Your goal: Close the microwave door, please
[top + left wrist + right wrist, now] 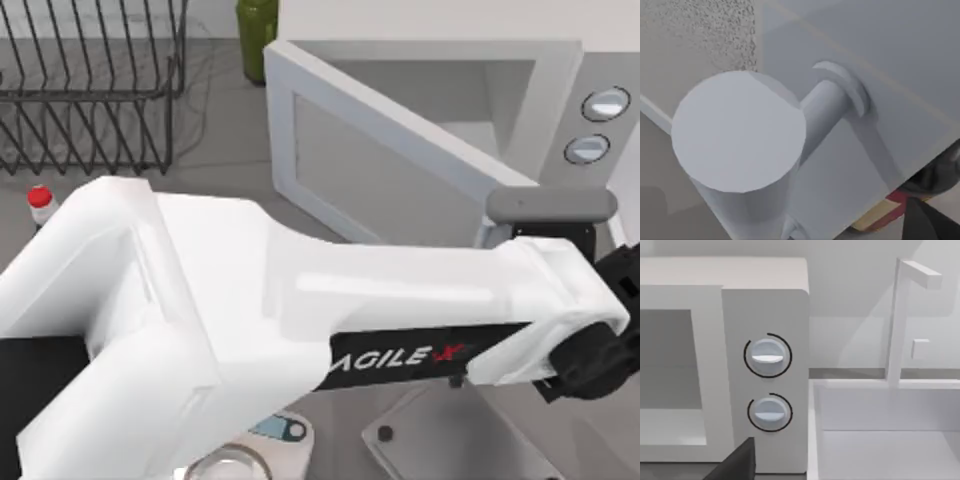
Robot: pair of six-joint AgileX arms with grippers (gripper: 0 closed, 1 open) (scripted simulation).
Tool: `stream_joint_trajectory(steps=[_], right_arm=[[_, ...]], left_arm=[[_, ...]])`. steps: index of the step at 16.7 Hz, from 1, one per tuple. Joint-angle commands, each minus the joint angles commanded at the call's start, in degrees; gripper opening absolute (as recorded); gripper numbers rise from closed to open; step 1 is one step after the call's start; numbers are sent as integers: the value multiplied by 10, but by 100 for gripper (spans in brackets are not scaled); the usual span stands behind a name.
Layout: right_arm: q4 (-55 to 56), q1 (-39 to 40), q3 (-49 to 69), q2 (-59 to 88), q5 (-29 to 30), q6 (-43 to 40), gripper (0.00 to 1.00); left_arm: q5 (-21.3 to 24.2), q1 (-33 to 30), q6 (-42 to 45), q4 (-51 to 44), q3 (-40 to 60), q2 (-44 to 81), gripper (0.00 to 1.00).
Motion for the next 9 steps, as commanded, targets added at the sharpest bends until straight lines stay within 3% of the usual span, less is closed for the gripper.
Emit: stream_joint_trajectory(steps=[5, 9], right_arm=[[0, 0, 0, 0, 0, 0, 100], [0, 0, 0, 0, 0, 0, 100]], left_arm=[[28, 65, 62, 31, 79, 51, 0], [47, 99, 92, 15, 86, 79, 0]])
